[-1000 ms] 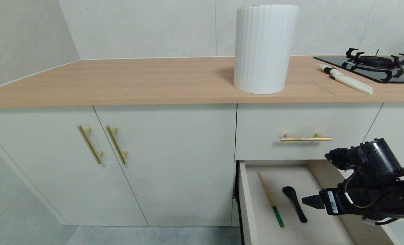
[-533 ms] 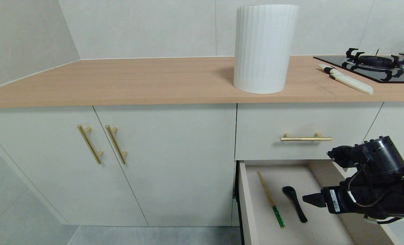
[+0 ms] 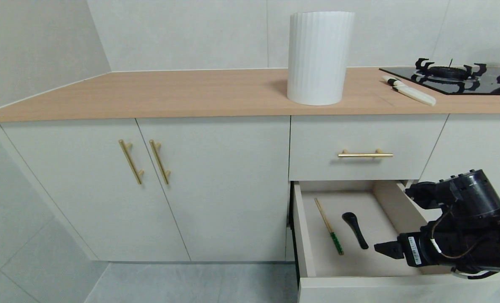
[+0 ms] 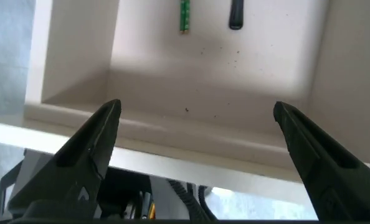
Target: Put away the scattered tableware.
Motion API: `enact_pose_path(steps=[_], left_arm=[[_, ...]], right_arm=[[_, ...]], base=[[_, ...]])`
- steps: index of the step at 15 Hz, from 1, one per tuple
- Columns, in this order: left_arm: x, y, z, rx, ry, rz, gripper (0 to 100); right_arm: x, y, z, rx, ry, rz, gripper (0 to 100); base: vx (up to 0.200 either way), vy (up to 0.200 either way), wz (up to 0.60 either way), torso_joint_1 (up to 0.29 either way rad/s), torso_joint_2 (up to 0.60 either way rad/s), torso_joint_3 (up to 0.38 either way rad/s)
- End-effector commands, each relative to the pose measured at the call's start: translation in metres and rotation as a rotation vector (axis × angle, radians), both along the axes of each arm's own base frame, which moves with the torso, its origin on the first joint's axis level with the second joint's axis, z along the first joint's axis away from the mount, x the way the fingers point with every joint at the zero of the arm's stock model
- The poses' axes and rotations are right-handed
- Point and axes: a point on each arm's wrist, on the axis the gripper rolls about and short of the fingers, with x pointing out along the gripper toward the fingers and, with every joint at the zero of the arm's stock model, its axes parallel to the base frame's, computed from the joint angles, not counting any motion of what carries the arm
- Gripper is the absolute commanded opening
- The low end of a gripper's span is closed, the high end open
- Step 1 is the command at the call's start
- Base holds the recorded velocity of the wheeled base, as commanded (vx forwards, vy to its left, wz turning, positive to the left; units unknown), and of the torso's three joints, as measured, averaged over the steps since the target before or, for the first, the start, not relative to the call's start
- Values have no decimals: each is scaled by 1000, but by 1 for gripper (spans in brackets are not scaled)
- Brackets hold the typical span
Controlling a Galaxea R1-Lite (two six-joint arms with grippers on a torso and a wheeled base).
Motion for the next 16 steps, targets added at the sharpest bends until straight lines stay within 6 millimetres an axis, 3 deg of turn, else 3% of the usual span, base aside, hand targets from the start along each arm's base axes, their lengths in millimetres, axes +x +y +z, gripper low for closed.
enact_pose_path(steps=[1,5,9,12,16], left_arm=[[0,0,0,0,0,1,100],[0,0,0,0,0,1,100],[0,0,0,0,0,1,100],[0,0,0,0,0,1,100],[0,0,0,0,0,1,100]], right_arm=[[-4,3,5,4,-20,18,100],[-33,7,20,4,-4,116,100],[-56,8,12,-94,158,306,100],[-63,9,4,-173,277,375,100],[-53,17,-18,-223,389,375,100]], base=[[0,0,0,0,0,0],[0,0,0,0,0,0],[0,0,0,0,0,0],[0,0,0,0,0,0],[0,0,0,0,0,0]])
